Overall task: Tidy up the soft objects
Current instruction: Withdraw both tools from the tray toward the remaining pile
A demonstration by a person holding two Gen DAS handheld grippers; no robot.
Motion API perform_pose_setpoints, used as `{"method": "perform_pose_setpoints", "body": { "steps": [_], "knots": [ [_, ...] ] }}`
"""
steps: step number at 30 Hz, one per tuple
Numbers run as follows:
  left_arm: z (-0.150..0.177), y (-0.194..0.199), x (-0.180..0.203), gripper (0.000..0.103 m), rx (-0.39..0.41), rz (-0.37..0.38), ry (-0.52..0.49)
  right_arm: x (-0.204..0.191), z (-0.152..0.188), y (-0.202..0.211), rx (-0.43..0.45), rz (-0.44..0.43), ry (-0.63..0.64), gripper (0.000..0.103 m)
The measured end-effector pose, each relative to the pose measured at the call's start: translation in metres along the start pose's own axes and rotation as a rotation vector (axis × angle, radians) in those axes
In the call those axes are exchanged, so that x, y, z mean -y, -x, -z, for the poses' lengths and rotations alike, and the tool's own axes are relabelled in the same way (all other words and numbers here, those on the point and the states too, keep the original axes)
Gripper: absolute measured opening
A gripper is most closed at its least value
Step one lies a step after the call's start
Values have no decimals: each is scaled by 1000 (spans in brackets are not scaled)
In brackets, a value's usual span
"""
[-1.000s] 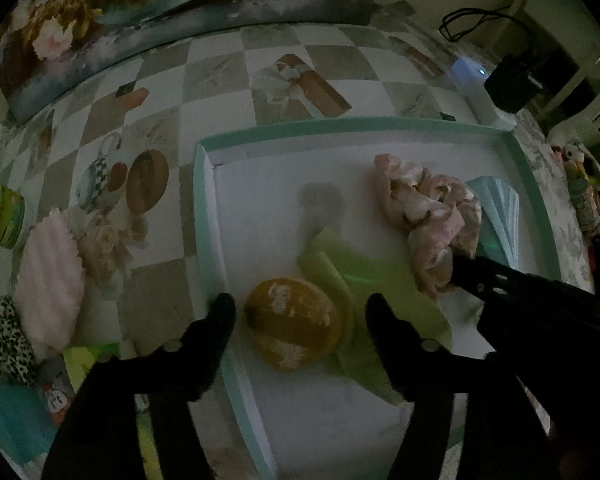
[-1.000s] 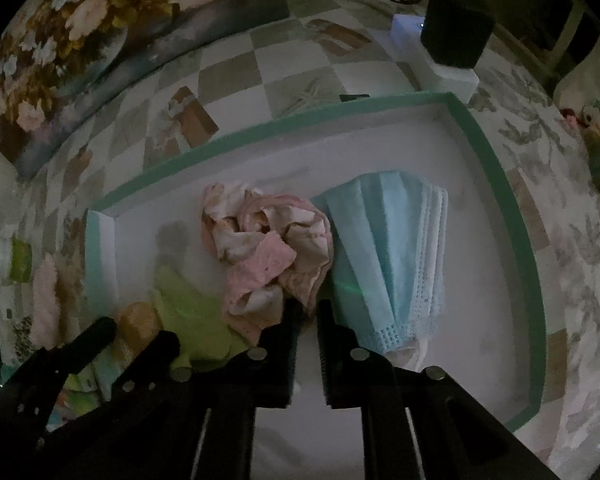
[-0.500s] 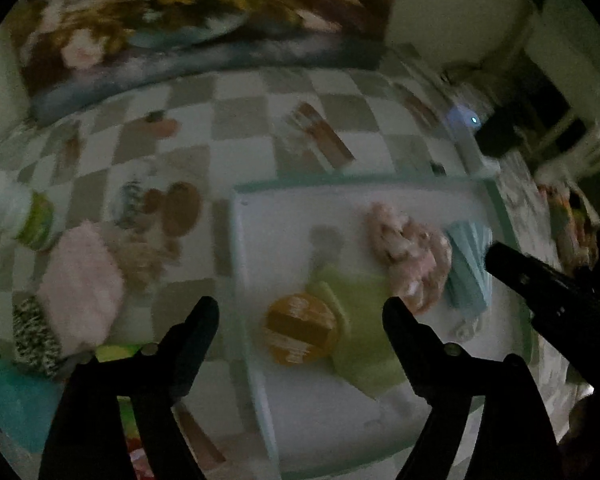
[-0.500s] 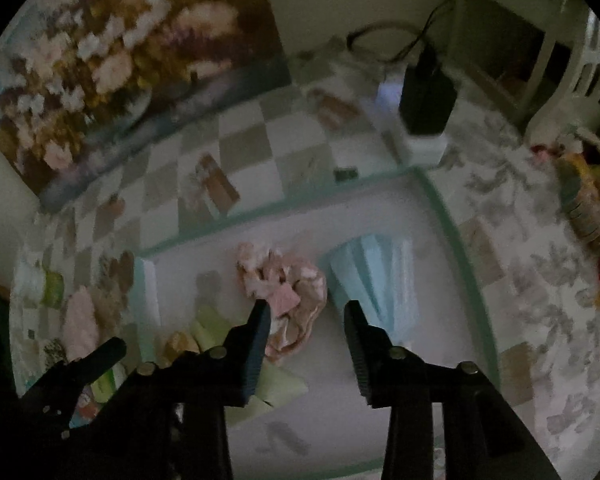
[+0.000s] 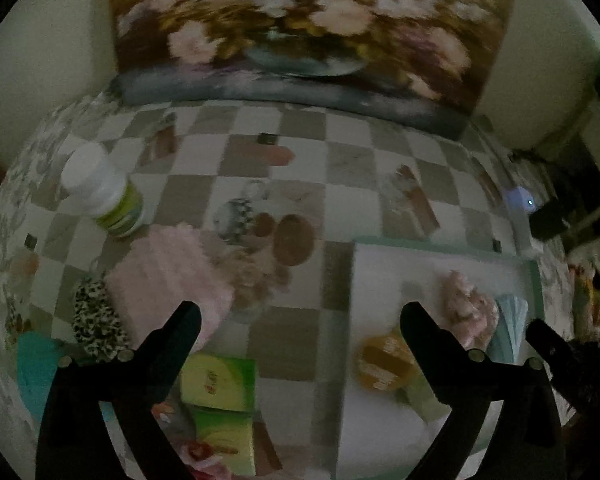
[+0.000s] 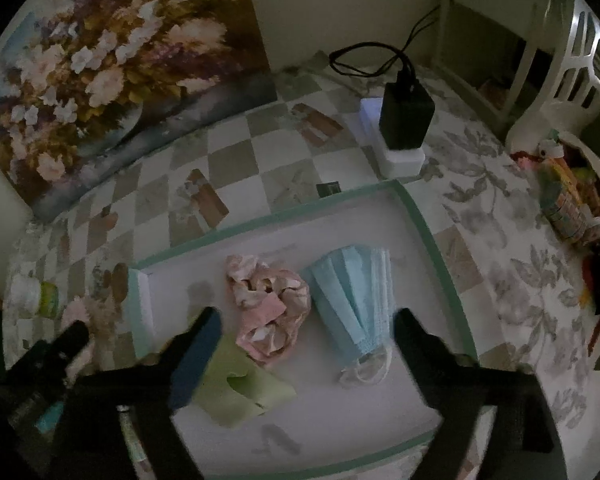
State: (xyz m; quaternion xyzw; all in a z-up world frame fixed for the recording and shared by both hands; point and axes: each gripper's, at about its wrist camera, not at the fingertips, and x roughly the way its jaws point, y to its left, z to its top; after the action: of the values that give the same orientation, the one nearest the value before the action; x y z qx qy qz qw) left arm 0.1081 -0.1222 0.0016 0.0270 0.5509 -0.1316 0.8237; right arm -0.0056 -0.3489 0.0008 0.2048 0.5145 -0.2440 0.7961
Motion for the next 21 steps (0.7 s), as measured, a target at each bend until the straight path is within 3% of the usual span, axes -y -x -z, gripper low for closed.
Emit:
{"method": "perform_pose_setpoints", "body": {
  "steps": [7, 21],
  "knots": [
    [-9, 15, -41, 100, 63, -12, 86, -14, 0, 4, 17, -25, 41, 103],
    [-13, 59, -133, 100, 192, -45, 273, -32, 3, 6, 29, 14, 92, 103]
  ]
}}
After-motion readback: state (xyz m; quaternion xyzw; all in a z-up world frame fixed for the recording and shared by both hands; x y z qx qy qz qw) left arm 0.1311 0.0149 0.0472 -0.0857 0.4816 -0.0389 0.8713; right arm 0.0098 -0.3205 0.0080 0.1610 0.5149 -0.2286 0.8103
